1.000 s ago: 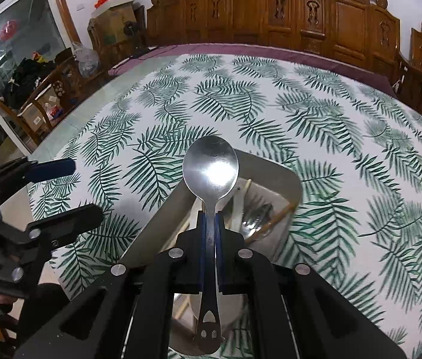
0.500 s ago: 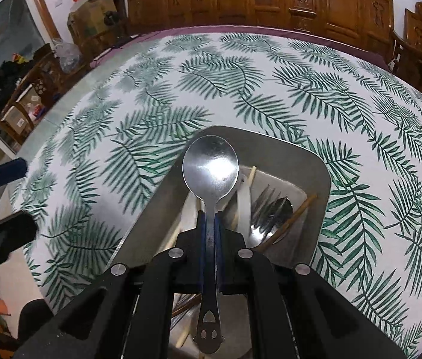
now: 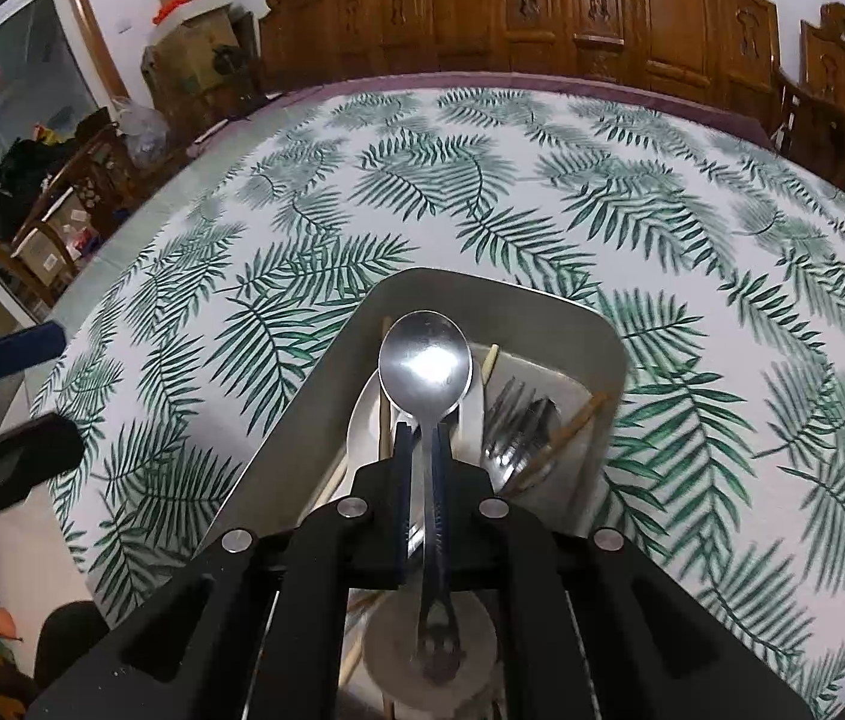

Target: Organize utensils

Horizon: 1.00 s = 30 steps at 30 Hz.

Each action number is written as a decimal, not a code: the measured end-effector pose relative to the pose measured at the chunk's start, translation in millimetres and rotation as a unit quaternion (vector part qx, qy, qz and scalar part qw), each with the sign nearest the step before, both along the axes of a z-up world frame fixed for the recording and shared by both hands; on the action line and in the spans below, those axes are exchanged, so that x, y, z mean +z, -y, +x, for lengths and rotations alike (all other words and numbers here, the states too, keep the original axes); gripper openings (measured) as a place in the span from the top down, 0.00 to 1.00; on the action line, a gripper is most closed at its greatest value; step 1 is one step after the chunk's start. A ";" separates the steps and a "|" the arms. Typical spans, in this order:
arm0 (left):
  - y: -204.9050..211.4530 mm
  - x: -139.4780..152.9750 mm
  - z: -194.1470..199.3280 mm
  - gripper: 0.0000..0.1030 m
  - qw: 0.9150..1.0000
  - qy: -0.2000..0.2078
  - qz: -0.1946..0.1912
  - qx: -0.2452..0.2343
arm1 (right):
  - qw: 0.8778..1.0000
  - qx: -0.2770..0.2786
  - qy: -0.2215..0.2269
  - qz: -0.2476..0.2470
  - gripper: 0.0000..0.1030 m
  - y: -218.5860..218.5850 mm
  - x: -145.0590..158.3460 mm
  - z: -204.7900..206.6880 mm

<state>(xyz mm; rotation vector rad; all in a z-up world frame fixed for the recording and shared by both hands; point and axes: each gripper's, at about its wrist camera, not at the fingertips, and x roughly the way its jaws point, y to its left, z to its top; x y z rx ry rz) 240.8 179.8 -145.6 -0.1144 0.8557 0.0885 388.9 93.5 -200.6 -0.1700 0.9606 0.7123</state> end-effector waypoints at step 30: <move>119.1 41.9 -55.1 0.08 0.998 0.031 0.016 -0.043 | 0.984 -0.122 0.107 0.070 0.02 195.7 96.0 -120.4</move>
